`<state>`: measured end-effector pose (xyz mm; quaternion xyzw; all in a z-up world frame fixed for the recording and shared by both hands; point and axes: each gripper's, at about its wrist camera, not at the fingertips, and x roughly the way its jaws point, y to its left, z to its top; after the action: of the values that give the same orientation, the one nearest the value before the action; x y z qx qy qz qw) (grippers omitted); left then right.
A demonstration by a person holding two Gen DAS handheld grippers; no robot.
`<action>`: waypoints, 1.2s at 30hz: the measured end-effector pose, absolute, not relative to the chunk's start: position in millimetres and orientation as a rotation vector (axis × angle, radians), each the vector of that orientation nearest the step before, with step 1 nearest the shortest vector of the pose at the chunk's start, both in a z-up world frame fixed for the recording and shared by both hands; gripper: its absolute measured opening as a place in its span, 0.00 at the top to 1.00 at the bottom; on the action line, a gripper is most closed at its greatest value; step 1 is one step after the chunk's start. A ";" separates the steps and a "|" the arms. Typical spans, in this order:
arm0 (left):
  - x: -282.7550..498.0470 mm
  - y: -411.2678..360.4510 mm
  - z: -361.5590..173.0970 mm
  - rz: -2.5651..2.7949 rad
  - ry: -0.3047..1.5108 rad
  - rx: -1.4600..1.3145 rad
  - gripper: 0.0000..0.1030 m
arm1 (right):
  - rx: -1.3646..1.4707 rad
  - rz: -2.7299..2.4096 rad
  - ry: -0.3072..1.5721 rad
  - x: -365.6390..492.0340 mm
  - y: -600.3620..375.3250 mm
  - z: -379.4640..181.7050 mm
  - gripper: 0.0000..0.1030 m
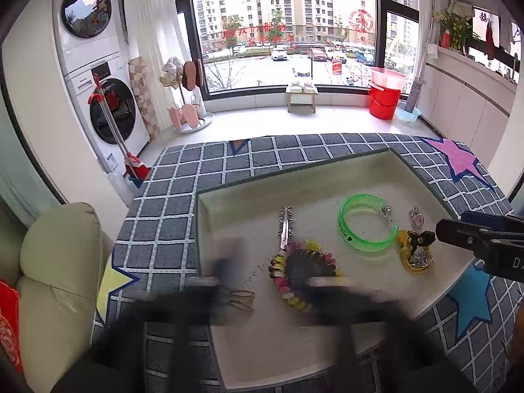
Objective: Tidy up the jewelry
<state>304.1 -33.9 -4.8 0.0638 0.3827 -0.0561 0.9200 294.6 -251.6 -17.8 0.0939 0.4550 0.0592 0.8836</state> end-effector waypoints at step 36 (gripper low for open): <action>195.6 -29.7 -24.2 -0.090 0.784 0.118 0.00 | 0.147 0.072 0.856 195.4 -246.4 -26.0 0.00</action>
<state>195.6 -29.7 -24.2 0.0576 0.3816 -0.0440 0.9215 195.4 -246.4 -26.0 0.0711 0.4145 0.0348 0.9066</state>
